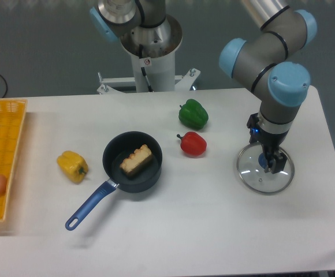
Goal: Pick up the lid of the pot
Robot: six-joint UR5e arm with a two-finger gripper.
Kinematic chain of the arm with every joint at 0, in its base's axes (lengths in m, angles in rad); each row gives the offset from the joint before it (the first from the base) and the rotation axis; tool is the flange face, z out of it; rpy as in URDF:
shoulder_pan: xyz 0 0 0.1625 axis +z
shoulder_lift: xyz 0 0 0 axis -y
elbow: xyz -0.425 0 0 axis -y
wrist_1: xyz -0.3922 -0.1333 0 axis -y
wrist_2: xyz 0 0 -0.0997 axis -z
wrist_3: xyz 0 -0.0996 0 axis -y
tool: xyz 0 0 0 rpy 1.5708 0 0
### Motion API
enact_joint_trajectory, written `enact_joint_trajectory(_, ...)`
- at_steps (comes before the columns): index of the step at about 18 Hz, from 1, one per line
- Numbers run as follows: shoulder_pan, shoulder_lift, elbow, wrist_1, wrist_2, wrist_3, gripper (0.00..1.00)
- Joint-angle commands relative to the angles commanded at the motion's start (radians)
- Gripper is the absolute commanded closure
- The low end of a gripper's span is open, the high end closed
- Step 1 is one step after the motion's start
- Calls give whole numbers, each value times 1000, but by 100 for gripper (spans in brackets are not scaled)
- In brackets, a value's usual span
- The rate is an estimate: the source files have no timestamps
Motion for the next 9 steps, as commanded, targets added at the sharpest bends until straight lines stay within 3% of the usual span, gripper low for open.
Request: enact_joint_trajectory(9,23,5,-20,0,-2,2,0)
